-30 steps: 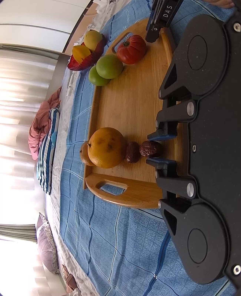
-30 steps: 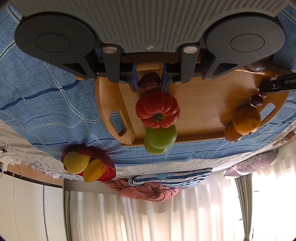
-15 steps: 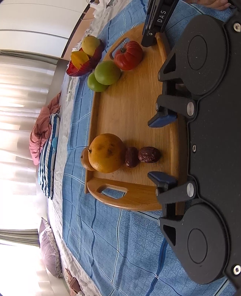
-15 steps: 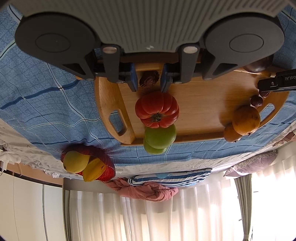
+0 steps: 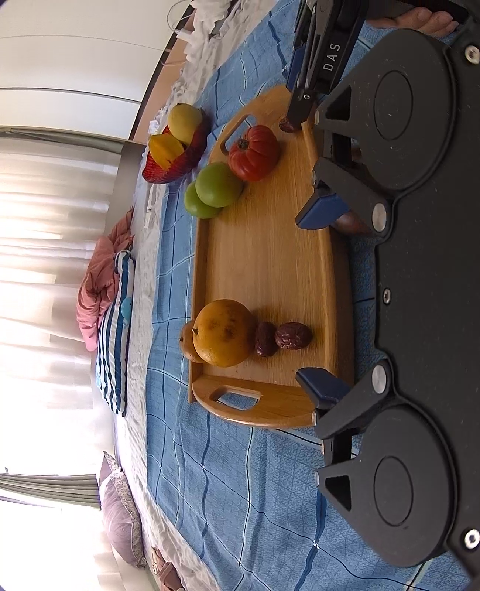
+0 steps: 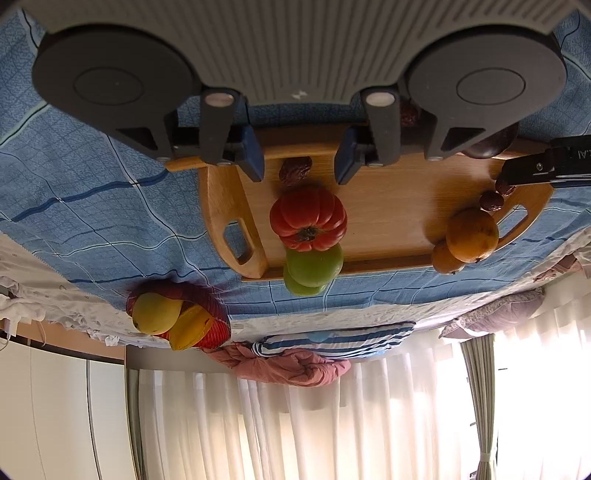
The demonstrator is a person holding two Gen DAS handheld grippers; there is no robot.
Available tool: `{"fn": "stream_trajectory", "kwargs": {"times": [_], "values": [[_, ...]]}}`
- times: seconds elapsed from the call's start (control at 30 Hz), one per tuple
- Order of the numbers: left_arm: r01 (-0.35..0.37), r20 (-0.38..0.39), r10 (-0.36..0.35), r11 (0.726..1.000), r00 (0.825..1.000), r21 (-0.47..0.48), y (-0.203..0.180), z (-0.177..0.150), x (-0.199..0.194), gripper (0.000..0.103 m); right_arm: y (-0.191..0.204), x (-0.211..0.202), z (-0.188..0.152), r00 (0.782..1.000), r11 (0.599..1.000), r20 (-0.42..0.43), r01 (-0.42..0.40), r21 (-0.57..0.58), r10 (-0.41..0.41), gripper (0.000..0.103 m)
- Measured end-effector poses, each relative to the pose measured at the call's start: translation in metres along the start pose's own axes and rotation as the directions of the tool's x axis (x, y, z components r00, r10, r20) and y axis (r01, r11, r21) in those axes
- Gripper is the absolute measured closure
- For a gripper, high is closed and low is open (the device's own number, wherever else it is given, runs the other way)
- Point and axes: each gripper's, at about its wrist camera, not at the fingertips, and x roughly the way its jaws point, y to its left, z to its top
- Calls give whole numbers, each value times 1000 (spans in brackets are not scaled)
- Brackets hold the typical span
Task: Organize fruits
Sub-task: 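Withdraw both open tools from the tray toward the dark brown fruit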
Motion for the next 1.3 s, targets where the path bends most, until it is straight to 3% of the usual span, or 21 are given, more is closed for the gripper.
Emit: {"fn": "stream_trajectory", "kwargs": {"times": [0.53,0.83,1.07,1.23,1.3], "values": [[52,-17,-52,998,999,37,-21,-18,-21,13,7,-32,-24,996,994,47,-74,-80,78,27],[133,-46,-132,991,990,22,-29,-17,-22,12,11,-38,-34,995,986,32,-93,-139,99,25],[137,-75,-133,990,988,42,-45,-20,-7,12,10,-39,-40,994,979,8,-109,-171,112,25],[132,-107,-130,991,986,14,-48,-21,4,20,12,-36,-42,993,975,-6,-119,-190,120,24],[139,-126,-139,990,982,-9,-47,-21,7,36,13,-35,-43,992,972,-14,-123,-198,123,24]]}}
